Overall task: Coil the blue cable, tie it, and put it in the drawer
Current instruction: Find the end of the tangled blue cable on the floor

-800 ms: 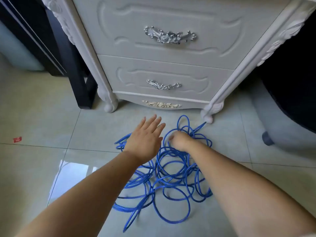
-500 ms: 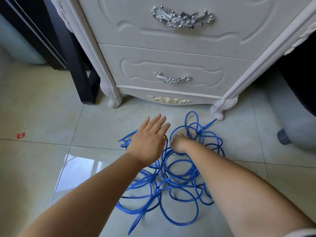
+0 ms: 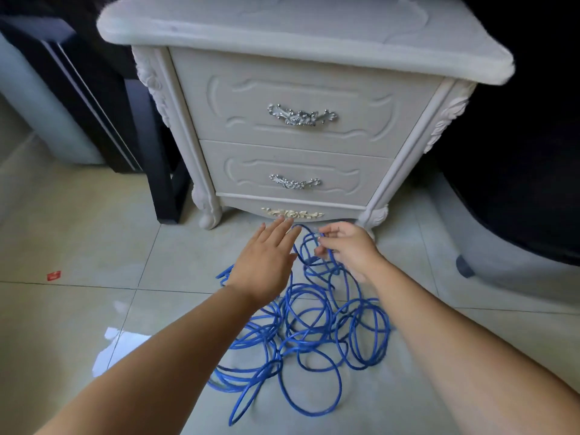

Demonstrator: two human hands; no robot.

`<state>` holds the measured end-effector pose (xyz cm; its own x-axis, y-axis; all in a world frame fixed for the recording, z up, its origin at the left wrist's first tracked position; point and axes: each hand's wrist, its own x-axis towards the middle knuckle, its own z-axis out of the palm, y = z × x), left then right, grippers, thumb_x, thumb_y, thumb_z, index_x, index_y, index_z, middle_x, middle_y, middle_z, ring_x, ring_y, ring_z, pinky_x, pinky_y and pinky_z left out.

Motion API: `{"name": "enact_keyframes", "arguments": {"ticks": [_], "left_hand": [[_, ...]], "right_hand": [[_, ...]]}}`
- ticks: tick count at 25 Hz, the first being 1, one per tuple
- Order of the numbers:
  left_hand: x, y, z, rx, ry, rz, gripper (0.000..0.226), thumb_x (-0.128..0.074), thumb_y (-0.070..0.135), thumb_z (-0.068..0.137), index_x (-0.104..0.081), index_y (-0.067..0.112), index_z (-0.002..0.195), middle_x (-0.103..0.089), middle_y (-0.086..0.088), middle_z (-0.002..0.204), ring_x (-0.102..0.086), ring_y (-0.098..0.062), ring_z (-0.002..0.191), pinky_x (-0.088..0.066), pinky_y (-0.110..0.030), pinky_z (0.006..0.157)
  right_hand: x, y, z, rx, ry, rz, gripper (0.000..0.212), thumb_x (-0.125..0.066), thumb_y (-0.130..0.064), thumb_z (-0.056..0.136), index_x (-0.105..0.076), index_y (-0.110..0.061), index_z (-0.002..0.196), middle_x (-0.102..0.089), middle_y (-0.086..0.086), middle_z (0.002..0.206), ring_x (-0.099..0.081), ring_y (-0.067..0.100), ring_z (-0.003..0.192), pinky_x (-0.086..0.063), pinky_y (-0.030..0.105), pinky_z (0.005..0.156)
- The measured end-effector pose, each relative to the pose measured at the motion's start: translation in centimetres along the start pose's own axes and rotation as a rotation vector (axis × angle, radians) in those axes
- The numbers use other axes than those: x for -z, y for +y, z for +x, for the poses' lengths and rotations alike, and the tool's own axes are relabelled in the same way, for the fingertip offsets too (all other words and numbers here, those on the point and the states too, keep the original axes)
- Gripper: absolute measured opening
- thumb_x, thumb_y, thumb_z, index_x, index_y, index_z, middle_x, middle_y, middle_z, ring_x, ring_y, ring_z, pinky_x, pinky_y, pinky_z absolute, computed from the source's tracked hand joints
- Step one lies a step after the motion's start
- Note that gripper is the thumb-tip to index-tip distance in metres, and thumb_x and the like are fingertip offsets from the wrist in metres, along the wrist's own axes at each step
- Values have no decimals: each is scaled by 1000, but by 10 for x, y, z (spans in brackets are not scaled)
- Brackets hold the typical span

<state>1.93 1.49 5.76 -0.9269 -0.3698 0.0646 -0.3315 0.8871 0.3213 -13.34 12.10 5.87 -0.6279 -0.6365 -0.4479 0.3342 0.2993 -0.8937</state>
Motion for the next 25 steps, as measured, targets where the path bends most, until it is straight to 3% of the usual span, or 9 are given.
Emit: {"name": "enact_keyframes", "arguments": {"ticks": [4, 7, 10, 13, 16, 19, 21, 23, 25], "left_hand": [[51, 36, -7, -84, 101, -47, 60, -63, 14, 90, -42, 13, 146, -41, -13, 152, -41, -34, 138, -29, -44, 114], [94, 65, -22, -27, 55, -72, 54, -53, 25, 98, -36, 25, 149, -57, -10, 137, -58, -36, 117, -46, -40, 88], [128, 88, -43, 46, 25, 22, 37, -40, 42, 102, -46, 35, 137, -65, -3, 122, -62, -31, 107, -38, -33, 68], [151, 98, -66, 66, 143, 12, 27, -43, 38, 101, -61, 31, 119, -67, 2, 115, -62, -26, 105, -39, -32, 68], [161, 90, -83, 200, 273, -182, 21, -50, 33, 99, -66, 25, 111, -72, 1, 99, -63, -26, 96, -47, -35, 74], [154, 79, -97, 274, 170, -498, 15, -56, 26, 98, -68, 19, 100, -72, 6, 86, -67, -16, 89, -49, -30, 81], [148, 75, -104, 301, 94, -588, 12, -58, 26, 97, -70, 22, 95, -75, 3, 88, -69, -13, 89, -52, -29, 88], [149, 79, -110, 270, 79, -538, 14, -60, 26, 96, -72, 23, 102, -73, 3, 87, -66, -10, 81, -49, -16, 76], [153, 90, -115, 227, 96, -545, 19, -58, 31, 97, -71, 21, 106, -71, 1, 85, -63, -14, 76, -43, -13, 62]], "right_hand": [[-2, -63, -66, 116, -143, -125, 24, -58, 14, 88, -53, -3, 105, -64, 12, 75, -66, 12, 53, -53, 21, 53], [-11, -96, -115, 197, -197, -294, 34, -58, 17, 86, -44, -5, 108, -63, 11, 72, -66, 12, 51, -50, 20, 48], [-13, -111, -155, 266, -172, -317, 40, -60, 18, 84, -43, -7, 110, -59, 11, 83, -65, 16, 53, -53, 22, 50], [-8, -115, -185, 239, -167, -349, 39, -63, 11, 86, -51, -11, 116, -59, 11, 92, -62, 19, 65, -50, 15, 49], [8, -100, -203, 257, -107, -745, 12, -68, -9, 89, -69, -13, 100, -69, 12, 90, -58, 12, 74, -40, 8, 53], [12, -87, -209, 387, 0, -584, 11, -65, -15, 93, -71, -7, 90, -69, 14, 81, -54, -2, 56, -40, 10, 54], [6, -87, -213, 468, 41, -446, 9, -63, -15, 94, -71, -11, 98, -62, 0, 68, -51, -3, 46, -45, 12, 52], [-3, -86, -216, 513, 53, -452, 10, -64, -20, 94, -71, -27, 94, -56, -12, 58, -48, -1, 47, -46, 20, 54], [-9, -85, -220, 529, 26, -457, 15, -65, -22, 93, -69, -35, 87, -53, -16, 51, -43, 1, 46, -40, 23, 55]]}}
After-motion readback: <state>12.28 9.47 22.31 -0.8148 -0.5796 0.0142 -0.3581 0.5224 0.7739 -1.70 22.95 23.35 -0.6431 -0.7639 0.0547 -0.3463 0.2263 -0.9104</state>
